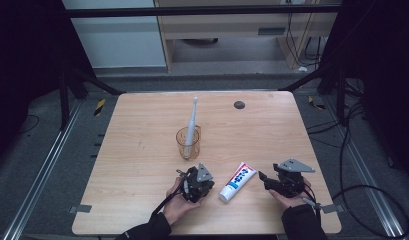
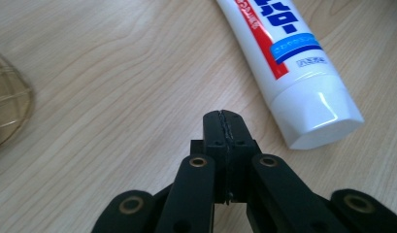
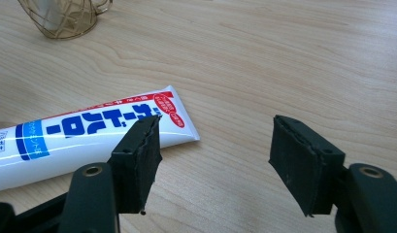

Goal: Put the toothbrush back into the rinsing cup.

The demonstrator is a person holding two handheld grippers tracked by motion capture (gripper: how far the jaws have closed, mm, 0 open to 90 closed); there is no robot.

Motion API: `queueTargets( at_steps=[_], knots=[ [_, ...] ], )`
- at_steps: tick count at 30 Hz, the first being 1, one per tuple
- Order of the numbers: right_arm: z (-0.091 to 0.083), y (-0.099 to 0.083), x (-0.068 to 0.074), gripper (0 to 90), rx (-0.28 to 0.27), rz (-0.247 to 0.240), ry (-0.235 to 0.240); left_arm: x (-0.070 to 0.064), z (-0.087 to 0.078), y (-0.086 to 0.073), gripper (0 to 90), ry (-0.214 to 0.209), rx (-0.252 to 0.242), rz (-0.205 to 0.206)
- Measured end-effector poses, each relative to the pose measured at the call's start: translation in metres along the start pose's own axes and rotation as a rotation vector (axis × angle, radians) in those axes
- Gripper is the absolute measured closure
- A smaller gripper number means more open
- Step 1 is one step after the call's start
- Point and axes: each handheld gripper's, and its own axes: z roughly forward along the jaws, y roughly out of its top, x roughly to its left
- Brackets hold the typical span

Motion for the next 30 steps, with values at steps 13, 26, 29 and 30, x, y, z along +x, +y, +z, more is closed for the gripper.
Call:
queueTargets(
  at_steps=[13,26,29,30],
  knots=[
    [0.0,0.001,-0.002,35.3,-0.001,0.001,-0.01,-0.019,0.006,0.002,89.2,-0.053,0.008,0.04],
    [-0.001,0.003,-0.001,35.0,0.005,0.011,-0.004,-0.039,0.011,0.004,89.2,-0.09,0.02,0.093],
    [-0.001,0.003,0.0,36.0,0.009,0.016,0.002,-0.036,0.007,0.004,89.2,-0.087,0.014,0.088],
    [-0.001,0.004,0.001,36.7,0.007,0.014,0.006,-0.035,0.005,0.004,89.2,-0.082,0.007,0.077]
  ],
)
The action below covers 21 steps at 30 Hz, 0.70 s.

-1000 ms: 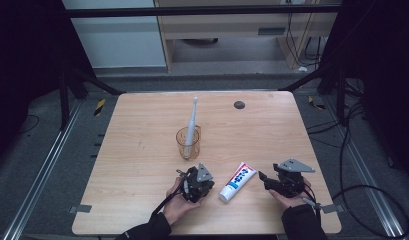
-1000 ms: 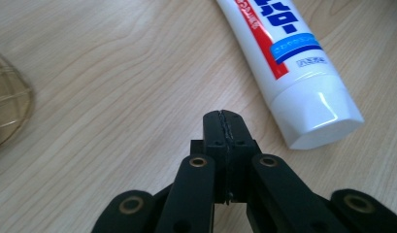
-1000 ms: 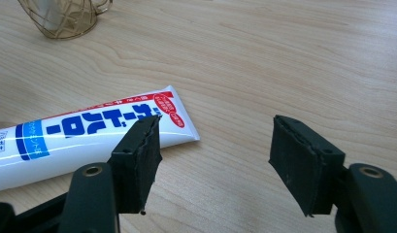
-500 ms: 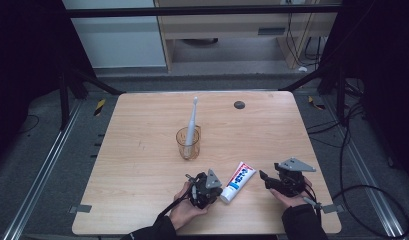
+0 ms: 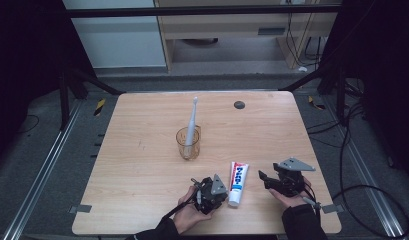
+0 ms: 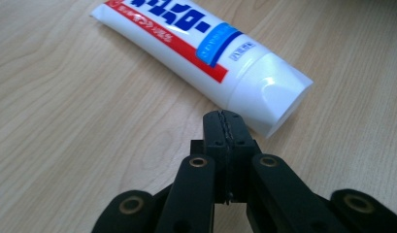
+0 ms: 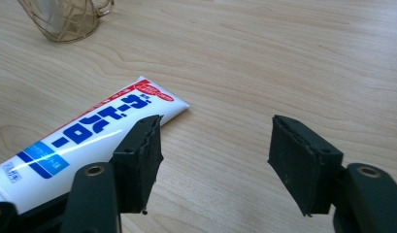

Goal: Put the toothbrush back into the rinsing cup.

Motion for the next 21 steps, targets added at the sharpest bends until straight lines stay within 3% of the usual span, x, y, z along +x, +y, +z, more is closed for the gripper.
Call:
queueTargets(
  at_steps=[6,11,21],
  knots=[
    [-0.002,0.002,0.006,42.6,0.02,0.008,0.024,0.019,-0.023,-0.008,89.1,0.048,-0.025,-0.034],
    [-0.004,0.005,0.014,45.9,0.016,-0.007,0.049,0.045,-0.049,-0.021,89.1,0.108,-0.053,-0.106],
    [-0.001,0.008,0.041,44.2,0.028,-0.032,0.099,0.089,-0.099,-0.072,89.0,0.253,-0.059,-0.243]
  ],
)
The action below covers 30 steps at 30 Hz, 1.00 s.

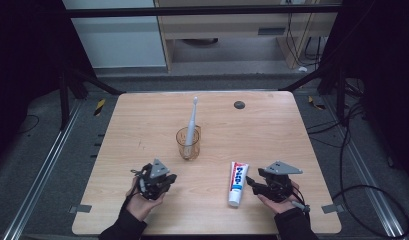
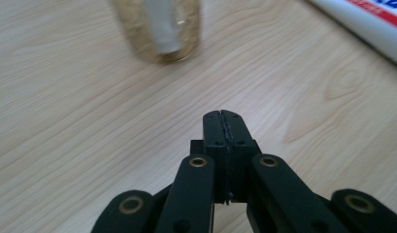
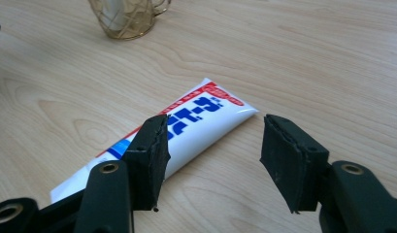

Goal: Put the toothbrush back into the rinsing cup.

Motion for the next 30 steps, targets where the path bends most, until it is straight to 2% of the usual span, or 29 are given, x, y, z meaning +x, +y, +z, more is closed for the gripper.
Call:
queueTargets(
  at_steps=[5,9,13,19,24,30],
  knots=[
    [0.004,0.001,0.01,52.1,0.013,-0.01,0.032,0.023,-0.017,-0.018,89.0,0.053,-0.001,-0.044],
    [0.007,0.003,0.017,61.7,0.021,-0.004,0.066,0.038,-0.024,-0.027,89.1,0.091,-0.004,-0.087],
    [0.008,0.004,0.026,71.3,0.023,-0.025,0.098,0.045,-0.022,-0.029,89.1,0.112,-0.001,-0.105],
    [0.013,0.005,0.035,84.3,0.023,-0.045,0.145,0.048,-0.019,-0.031,89.1,0.112,0.014,-0.108],
    [0.019,0.005,0.04,89.4,0.044,-0.064,0.171,0.054,-0.017,-0.033,89.1,0.115,0.023,-0.126],
    [0.026,0.004,0.048,90.0,0.077,-0.081,0.208,0.057,-0.014,-0.035,89.1,0.118,0.03,-0.135]
  ],
)
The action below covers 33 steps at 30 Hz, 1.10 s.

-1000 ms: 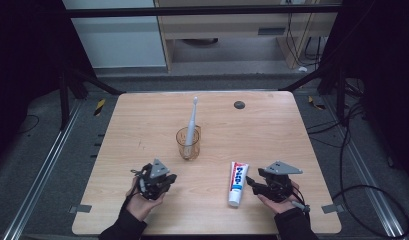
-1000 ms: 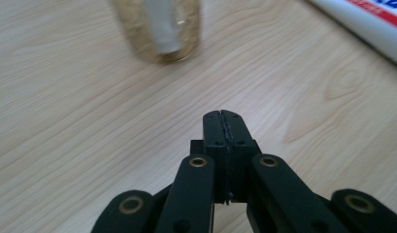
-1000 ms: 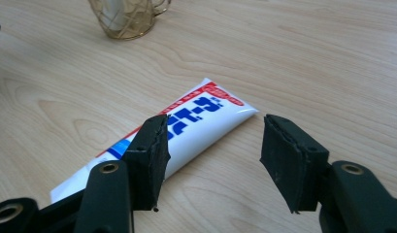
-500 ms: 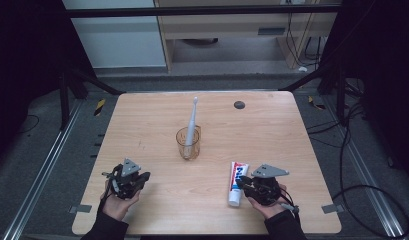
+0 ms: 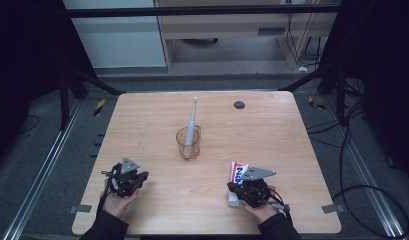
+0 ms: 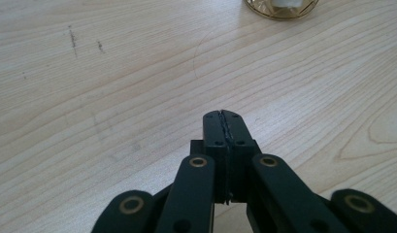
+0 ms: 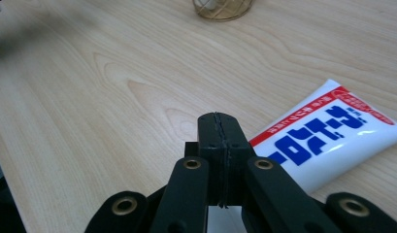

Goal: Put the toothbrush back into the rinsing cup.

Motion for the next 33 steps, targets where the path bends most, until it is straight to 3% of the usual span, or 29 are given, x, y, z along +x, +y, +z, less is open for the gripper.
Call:
queueTargets(
  at_steps=[10,23,33],
  knots=[
    [0.007,-0.003,0.003,90.0,0.043,-0.025,0.029,0.004,0.001,-0.001,89.1,0.0,0.004,-0.017],
    [-0.002,-0.007,-0.001,90.0,0.069,-0.021,0.048,0.005,0.001,-0.002,89.1,-0.002,0.0,-0.021],
    [-0.007,-0.014,-0.005,90.0,0.108,-0.016,0.023,0.005,0.001,-0.002,89.0,-0.001,0.001,-0.019]
  ],
)
